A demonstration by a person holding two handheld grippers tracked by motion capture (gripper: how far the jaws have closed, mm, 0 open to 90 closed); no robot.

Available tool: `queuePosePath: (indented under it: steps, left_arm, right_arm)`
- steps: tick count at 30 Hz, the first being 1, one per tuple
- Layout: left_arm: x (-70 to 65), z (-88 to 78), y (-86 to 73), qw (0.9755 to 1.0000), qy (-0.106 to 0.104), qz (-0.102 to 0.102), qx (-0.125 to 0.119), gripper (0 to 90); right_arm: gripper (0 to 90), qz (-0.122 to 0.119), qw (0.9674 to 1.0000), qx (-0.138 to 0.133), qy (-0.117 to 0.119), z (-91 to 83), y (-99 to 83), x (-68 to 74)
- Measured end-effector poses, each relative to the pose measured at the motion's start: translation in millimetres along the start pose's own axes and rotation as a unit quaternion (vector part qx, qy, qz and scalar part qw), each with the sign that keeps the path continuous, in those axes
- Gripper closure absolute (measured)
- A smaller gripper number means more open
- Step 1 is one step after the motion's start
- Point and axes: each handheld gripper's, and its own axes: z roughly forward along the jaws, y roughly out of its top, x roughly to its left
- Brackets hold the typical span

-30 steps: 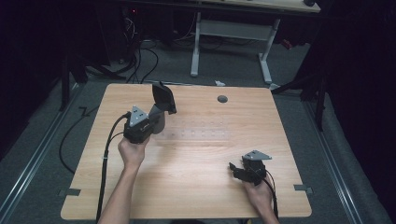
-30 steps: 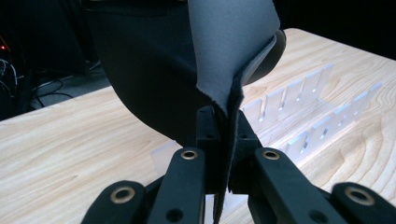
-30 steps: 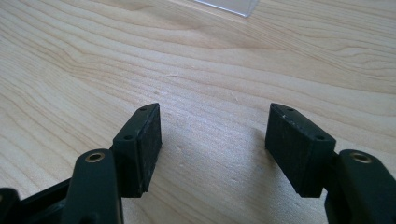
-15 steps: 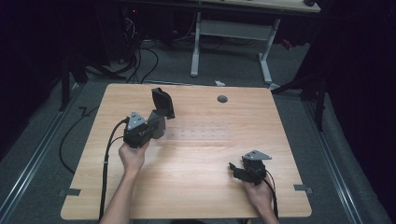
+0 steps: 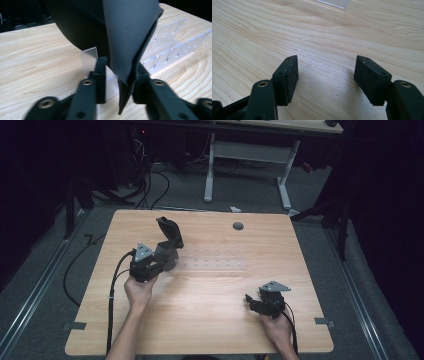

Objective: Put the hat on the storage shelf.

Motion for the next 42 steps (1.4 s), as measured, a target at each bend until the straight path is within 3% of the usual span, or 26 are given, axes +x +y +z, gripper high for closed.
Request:
queuePosePath:
  steps: [5, 10, 24, 34, 39, 42]
  left_arm:
    - [2.8, -7.9, 4.9, 0.9998, -0.004, -0.018, -0.008, 55.3]
    - [3.4, -16.5, 8.1, 0.9997, -0.005, -0.025, -0.006, 51.1]
    - [4.3, -37.1, 9.4, 0.9994, -0.010, -0.032, 0.000, 49.0]
    - [5.7, -51.2, 7.2, 1.0000, 0.004, -0.006, 0.005, 47.5]
    - [6.2, -57.8, 8.0, 0.9998, -0.001, -0.019, 0.002, 47.1]
    - [6.4, -60.8, 6.8, 0.9999, 0.001, -0.017, 0.000, 46.9]
  right_arm:
    - [36.4, 0.000, 1.0000, 0.000, 0.000, 0.0, 0.0, 0.0]
    - [36.4, 0.000, 1.0000, 0.000, 0.000, 0.0, 0.0, 0.0]
    - [36.3, 0.000, 1.0000, 0.000, 0.000, 0.0, 0.0, -0.2]
    - [36.2, 0.000, 1.0000, 0.000, 0.001, 0.0, 0.0, 0.0]
    - [36.2, 0.000, 1.0000, 0.000, 0.001, 0.0, 0.0, 0.0]
    - [36.2, 0.000, 1.0000, 0.000, 0.001, 0.0, 0.0, 0.0]
